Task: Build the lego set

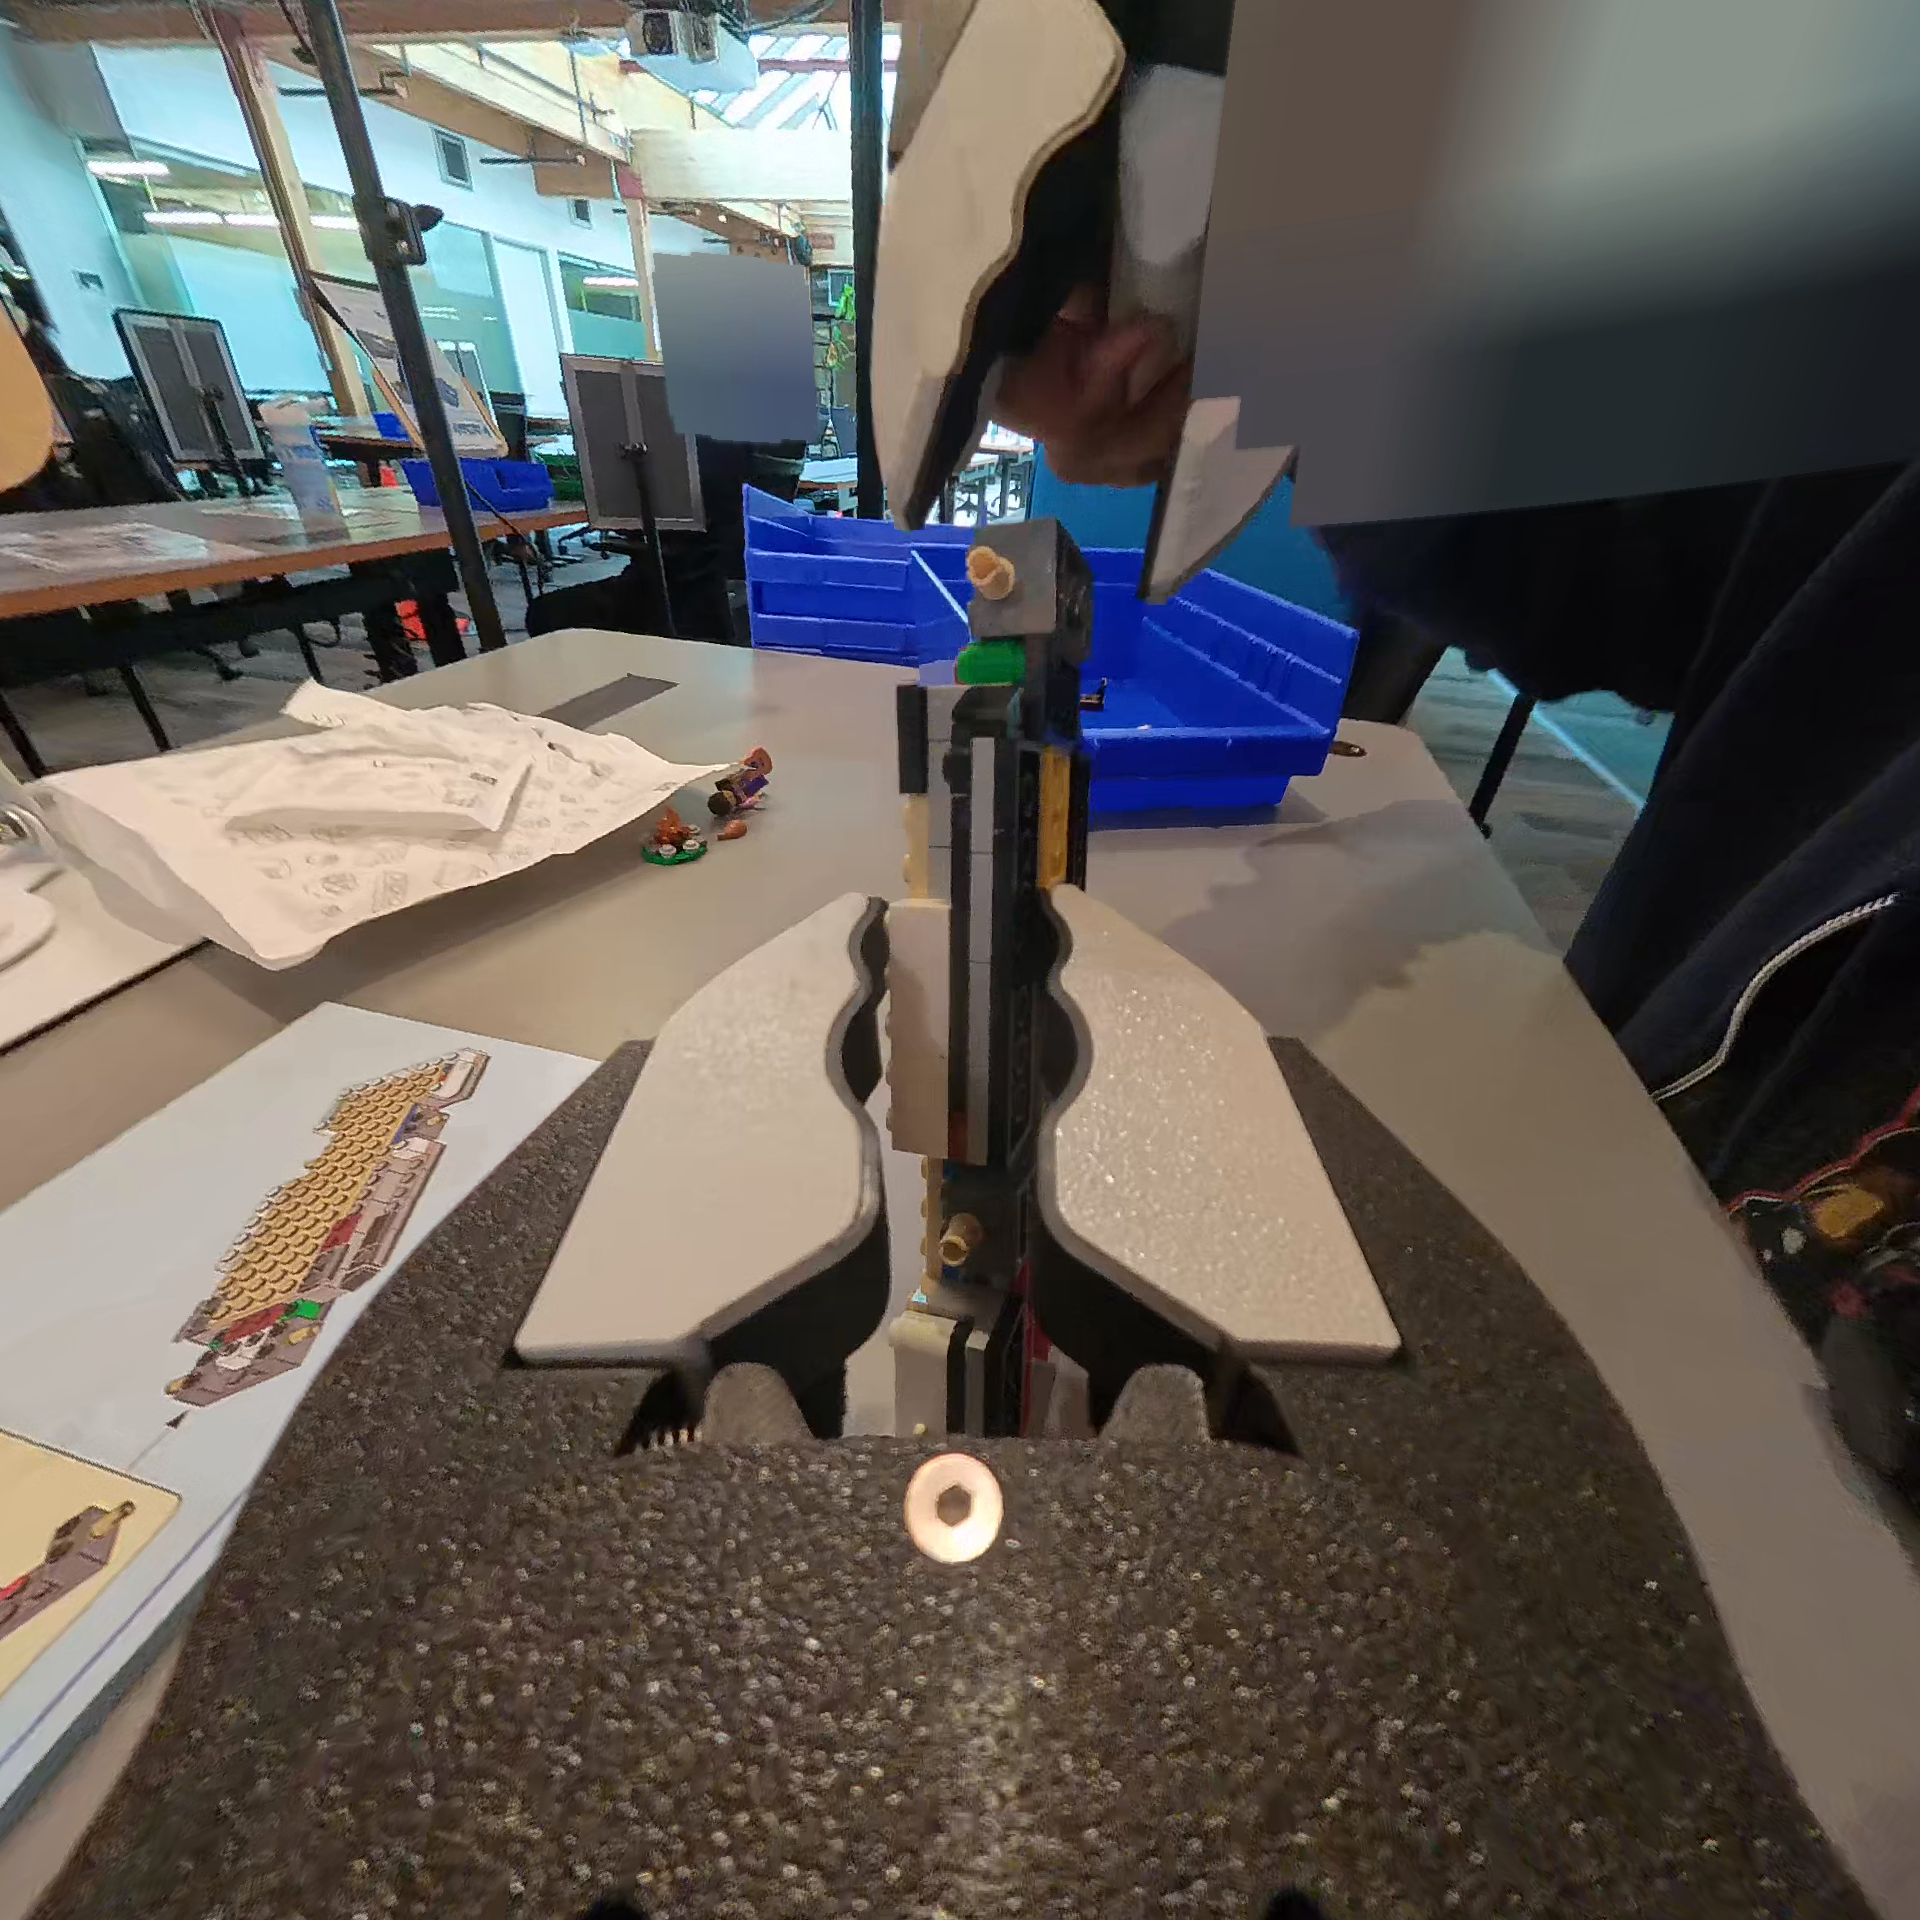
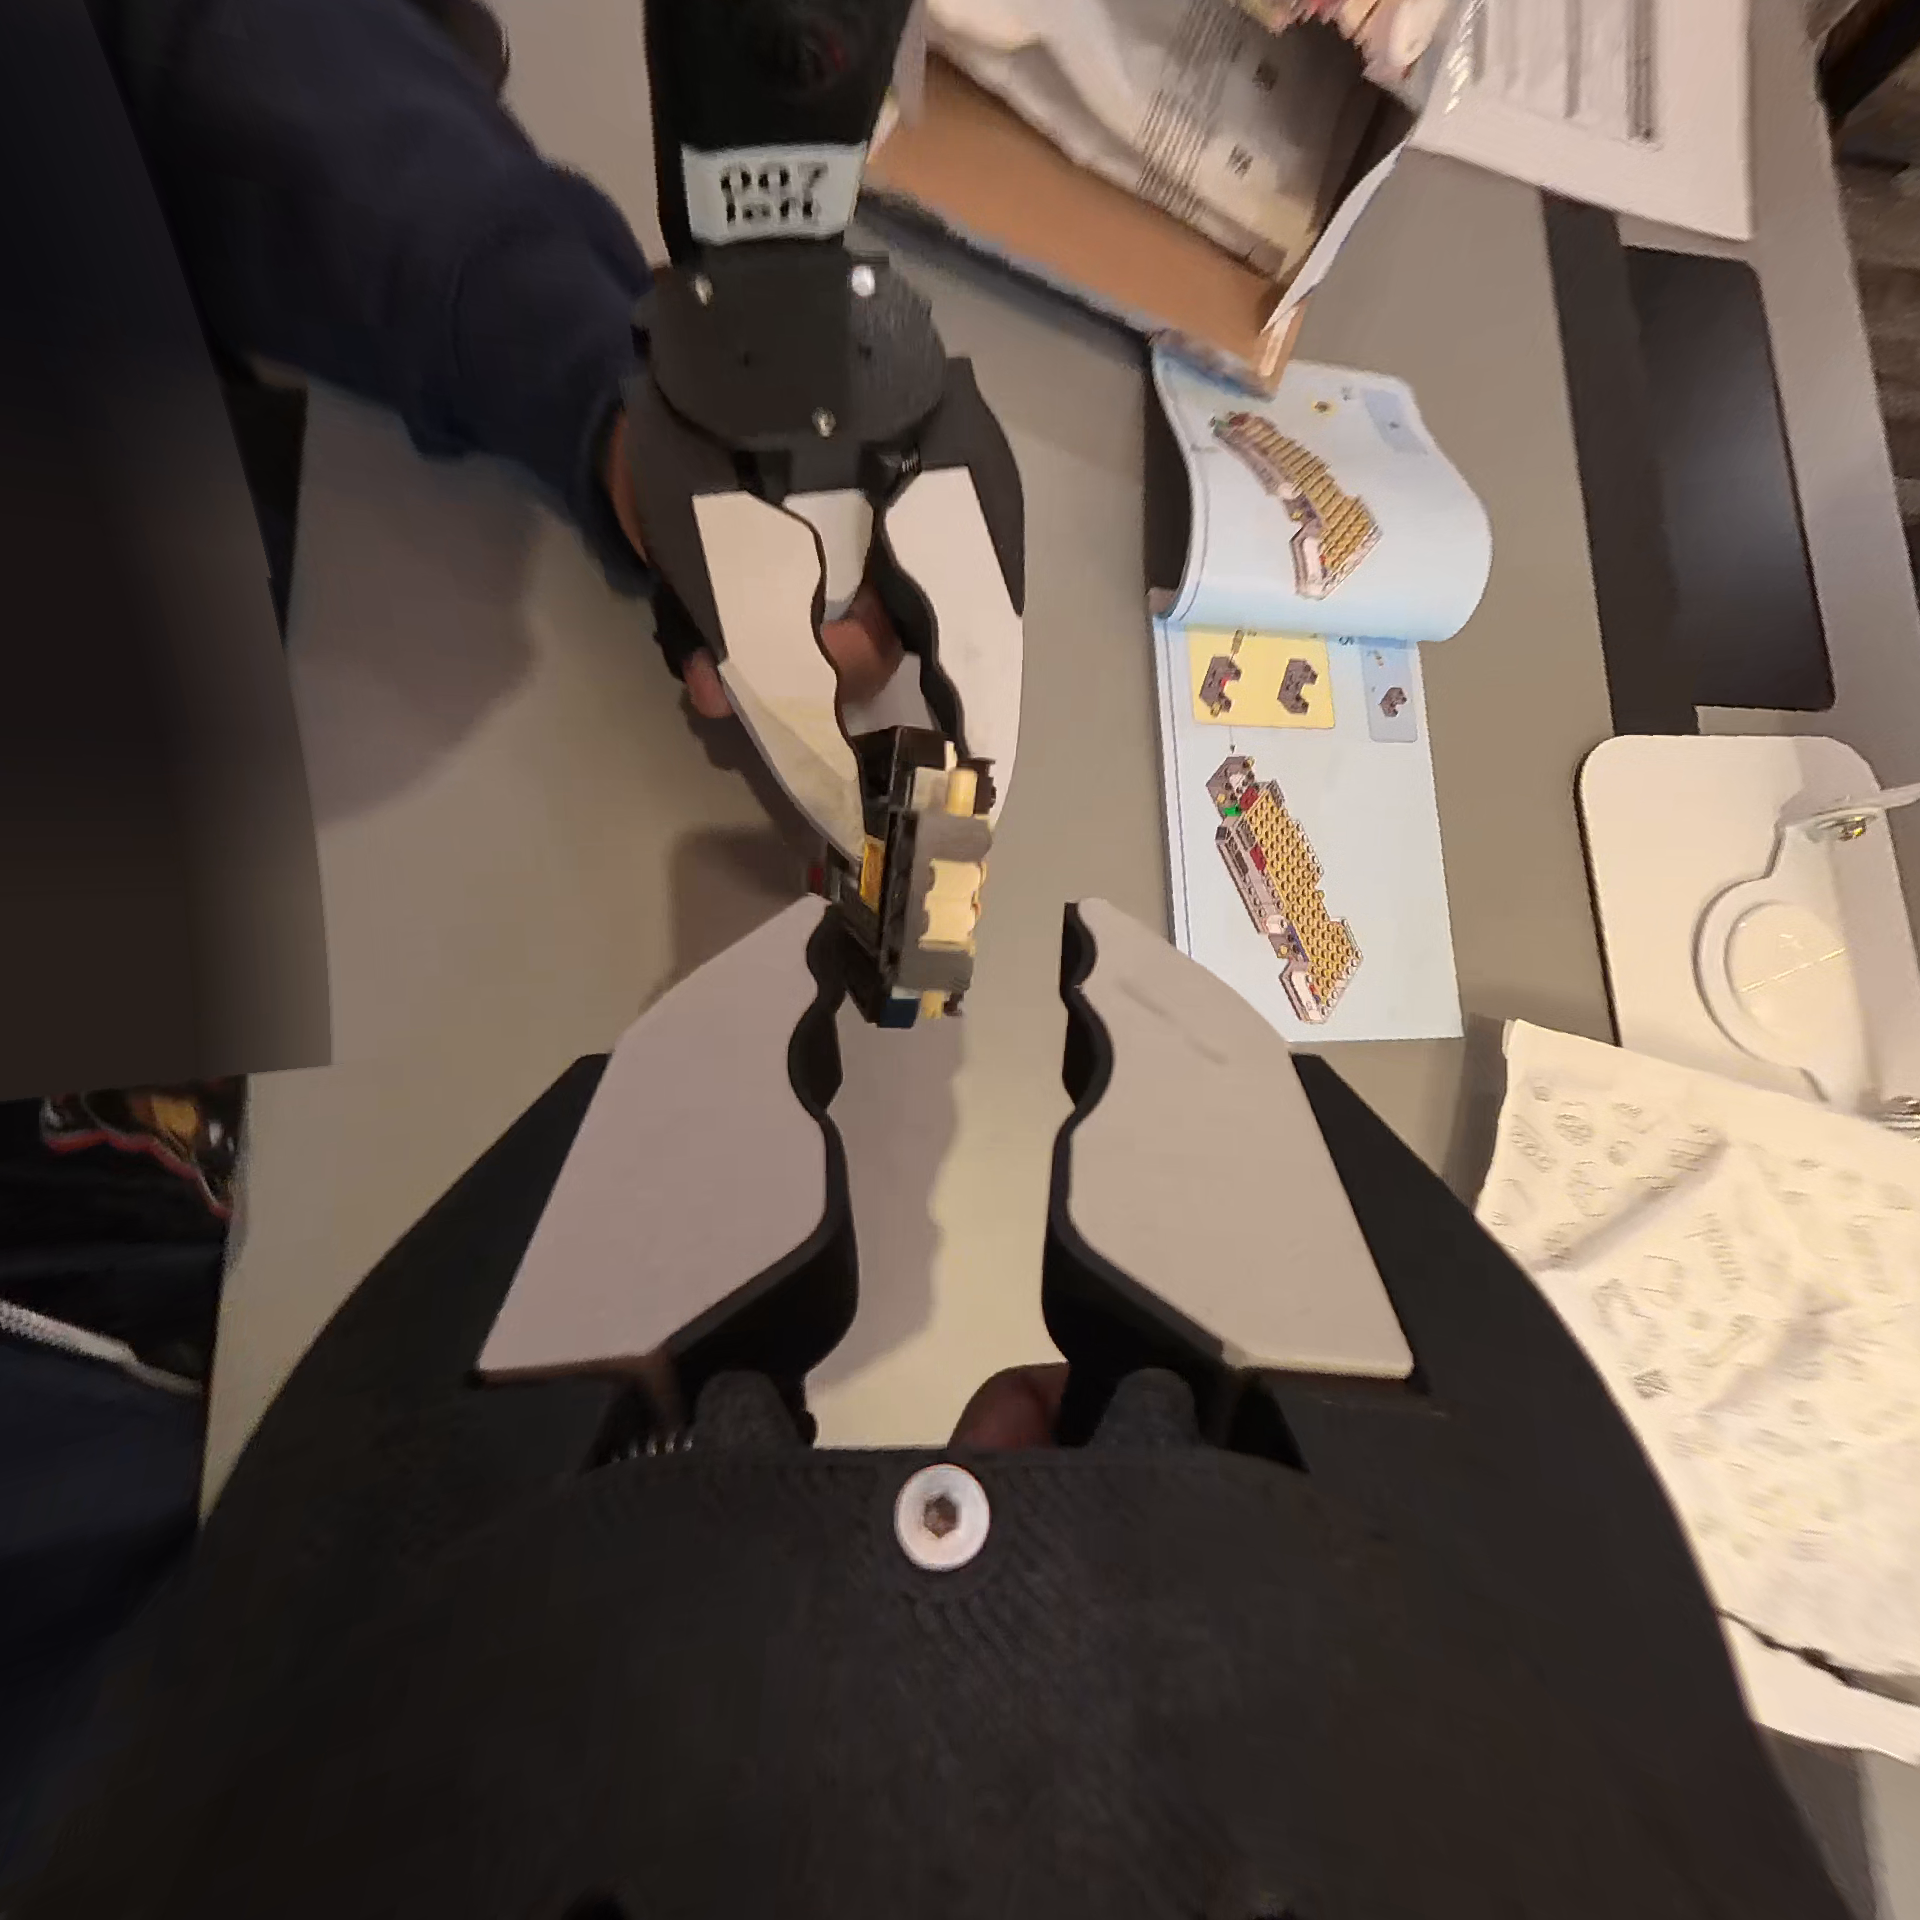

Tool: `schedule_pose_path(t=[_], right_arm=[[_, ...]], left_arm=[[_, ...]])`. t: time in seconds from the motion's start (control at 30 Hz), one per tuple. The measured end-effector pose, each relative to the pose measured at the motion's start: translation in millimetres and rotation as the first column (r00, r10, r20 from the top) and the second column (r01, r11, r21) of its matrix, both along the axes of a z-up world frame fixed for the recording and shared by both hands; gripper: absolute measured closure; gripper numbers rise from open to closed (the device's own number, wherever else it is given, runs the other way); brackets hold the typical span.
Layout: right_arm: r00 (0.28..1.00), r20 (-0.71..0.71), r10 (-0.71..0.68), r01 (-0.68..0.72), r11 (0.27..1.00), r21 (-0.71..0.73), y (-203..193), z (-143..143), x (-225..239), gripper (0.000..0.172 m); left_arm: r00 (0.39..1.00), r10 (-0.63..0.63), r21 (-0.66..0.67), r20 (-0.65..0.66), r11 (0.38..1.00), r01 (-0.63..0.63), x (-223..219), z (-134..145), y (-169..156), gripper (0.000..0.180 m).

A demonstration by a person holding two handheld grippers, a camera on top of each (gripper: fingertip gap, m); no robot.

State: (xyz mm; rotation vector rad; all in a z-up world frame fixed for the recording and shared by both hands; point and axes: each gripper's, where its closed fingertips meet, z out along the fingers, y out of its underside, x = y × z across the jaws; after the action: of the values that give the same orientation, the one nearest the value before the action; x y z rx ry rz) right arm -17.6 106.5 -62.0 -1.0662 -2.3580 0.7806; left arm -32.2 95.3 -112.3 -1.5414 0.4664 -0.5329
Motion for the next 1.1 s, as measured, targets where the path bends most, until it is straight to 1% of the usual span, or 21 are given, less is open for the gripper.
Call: schedule_pose_path(t=[0.07,0.2,0.37,0.83,1.1], right_arm=[[1.000,0.019,0.019,-0.020,1.000,0.021,-2.9,-1.7,0.3,0.135],[0.999,0.043,0.028,-0.030,0.998,0.048,-5.7,-7.6,0.2,0.138],[0.999,0.051,0.020,-0.023,0.998,0.066,-5.6,-11.3,-0.4,0.142],[0.995,0.091,0.037,-0.041,0.998,0.039,-7.3,-12.6,1.3,0.154],[0.992,0.119,0.052,-0.057,0.997,0.043,-7.1,-15.2,3.2,0.155]], left_arm=[[1.000,0.010,0.008,-0.024,1.000,-0.010,1.0,-0.6,-0.4,0.154],[1.000,0.011,0.015,0.001,1.000,-0.011,1.0,2.8,-1.1,0.154],[0.999,0.022,0.018,-0.025,1.000,-0.021,1.3,1.8,-0.6,0.154],[0.994,0.055,0.063,-0.093,0.997,-0.049,1.0,2.8,-1.2,0.154],[0.992,0.053,0.063,-0.116,0.997,-0.046,2.8,1.7,-1.4,0.154]])
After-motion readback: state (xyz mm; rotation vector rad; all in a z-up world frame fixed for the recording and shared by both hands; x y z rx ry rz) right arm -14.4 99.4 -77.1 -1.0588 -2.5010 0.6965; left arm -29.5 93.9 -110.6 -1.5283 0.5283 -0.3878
